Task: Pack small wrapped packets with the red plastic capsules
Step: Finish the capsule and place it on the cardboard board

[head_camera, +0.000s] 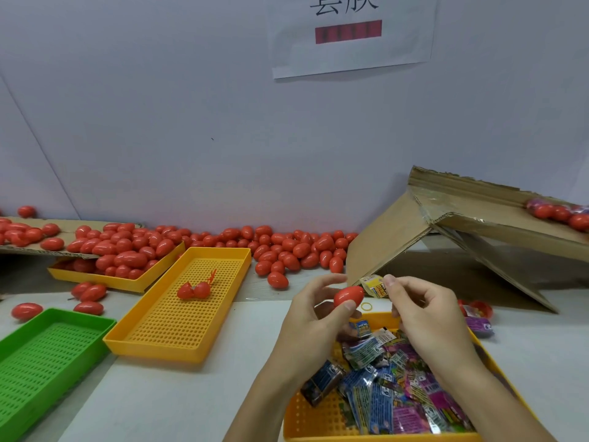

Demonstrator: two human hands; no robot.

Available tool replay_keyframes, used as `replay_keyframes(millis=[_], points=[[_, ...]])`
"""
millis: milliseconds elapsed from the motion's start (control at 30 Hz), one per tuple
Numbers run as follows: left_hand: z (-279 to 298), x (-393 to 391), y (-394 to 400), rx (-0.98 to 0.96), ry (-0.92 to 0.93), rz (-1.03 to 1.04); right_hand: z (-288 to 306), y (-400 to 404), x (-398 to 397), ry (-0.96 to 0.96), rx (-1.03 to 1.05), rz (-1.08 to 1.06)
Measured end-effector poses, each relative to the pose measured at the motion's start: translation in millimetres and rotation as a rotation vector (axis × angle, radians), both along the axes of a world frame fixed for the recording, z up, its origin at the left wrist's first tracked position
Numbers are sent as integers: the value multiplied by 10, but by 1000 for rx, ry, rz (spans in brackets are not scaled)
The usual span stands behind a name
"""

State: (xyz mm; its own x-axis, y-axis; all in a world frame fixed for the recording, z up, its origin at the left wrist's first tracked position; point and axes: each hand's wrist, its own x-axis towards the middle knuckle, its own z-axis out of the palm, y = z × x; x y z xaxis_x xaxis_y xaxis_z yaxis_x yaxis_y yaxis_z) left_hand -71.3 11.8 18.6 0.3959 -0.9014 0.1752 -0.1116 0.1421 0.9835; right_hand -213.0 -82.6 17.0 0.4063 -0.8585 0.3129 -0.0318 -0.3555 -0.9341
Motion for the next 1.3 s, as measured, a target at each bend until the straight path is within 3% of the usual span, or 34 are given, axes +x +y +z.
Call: replay_keyframes(millis=[700,967,1300], points=[[-64,11,-60,-68,175,-18,4,63,51,-93,44,57],[-53,13,-51,-71,129,6,-5,37,5,6,42,118],[-39,12,-26,-30,72,-41,13,16,-9,-10,87,190]])
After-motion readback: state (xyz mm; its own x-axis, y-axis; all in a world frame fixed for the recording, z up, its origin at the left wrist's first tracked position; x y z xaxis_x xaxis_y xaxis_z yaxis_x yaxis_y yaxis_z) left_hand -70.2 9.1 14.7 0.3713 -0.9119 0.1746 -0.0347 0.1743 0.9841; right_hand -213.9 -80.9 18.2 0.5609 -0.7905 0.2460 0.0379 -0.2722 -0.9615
